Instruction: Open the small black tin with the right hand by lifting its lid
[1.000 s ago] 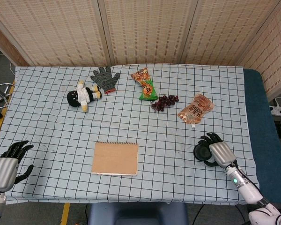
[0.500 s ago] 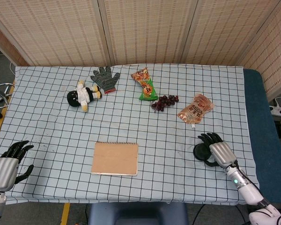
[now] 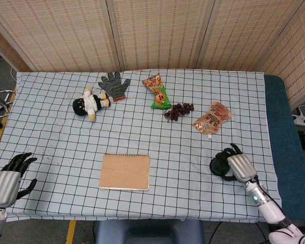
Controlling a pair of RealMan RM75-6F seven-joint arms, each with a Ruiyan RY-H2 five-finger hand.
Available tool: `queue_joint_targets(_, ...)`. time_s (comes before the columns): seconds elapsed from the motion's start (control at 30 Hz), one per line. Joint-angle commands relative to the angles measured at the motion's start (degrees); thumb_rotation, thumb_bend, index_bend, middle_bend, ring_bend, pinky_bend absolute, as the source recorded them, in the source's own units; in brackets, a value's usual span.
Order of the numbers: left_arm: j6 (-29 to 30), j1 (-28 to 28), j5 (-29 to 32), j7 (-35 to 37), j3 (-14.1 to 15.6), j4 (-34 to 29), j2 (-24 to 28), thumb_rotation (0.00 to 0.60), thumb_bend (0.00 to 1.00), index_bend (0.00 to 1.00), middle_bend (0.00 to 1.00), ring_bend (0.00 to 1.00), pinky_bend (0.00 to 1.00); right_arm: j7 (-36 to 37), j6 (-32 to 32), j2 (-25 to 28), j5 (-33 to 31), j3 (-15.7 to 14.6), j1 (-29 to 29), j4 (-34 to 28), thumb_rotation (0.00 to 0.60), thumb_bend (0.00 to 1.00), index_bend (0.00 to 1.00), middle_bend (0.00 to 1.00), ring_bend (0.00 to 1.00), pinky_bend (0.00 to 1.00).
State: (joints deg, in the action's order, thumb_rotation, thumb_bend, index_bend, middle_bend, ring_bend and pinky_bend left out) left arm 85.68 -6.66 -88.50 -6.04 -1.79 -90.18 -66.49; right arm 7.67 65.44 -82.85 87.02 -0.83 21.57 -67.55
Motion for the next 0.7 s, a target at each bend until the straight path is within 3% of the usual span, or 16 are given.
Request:
queue_joint_targets(0.03,0.0,0.0,0.0,0.0,0.0,0.0,0.0,0.600,0.34,0.23,0.14,0.13,0.41,1.0,1.8,-0.6,1.0,0.2,-0.3,0.8,0.600,0.13,0.45,0.39,0.17,0.00)
queue_joint_targets(0.3,-0.1,0.0,-0.1,-0.2,0.1,-0.1,0.0,0.600,0.34,0.23,0.15,0.13,0.41,1.4,1.9,-0.2,0.8,0.3,-0.5,0.9,0.600,0.13,0.45,0.39,0.17,0.00)
queue_joint_targets(0.4,-0.2,0.0,0.0,-0.4,0.1,-0.1,0.0,0.600,0.34,0.23,0.14,0.14,0.41,0.4,0.1,0.3,0.3,-0.1,-0.3,0.6,0.600,0.13,0.41,0.38,0.16,0.00)
queue_joint_targets(0.47,-0.1,0.0,0.0,-0.4,0.1,-0.1,0.0,0.600,0.34,0.23,0.15,0.14,0.41,-0.3,-1.4,0.9,-0.2,-0.4,0.0,0.1,0.600,0.13,0.34,0.34,0.12,0.00)
queue_joint_targets(0.6,-0.2,-0.1,0.0,-0.2,0.1,0.0,0.0,0.600,0.34,0.23,0.15,0.14,0.41,-1.1,-3.3,2.0,-0.6,-0.7,0.4,-1.1,0.600,0.13,0.17,0.15,0.00,0.00)
queue_joint_targets(0.7,-0.1,0.0,-0.1,-0.2,0.1,0.0,0.0,0.600,0.34,0.23,0.15,0.14,0.41,-0.6,-3.2,2.6,0.0,-1.0,0.6,-1.9,0.600,0.13,0.12,0.07,0.00,0.00)
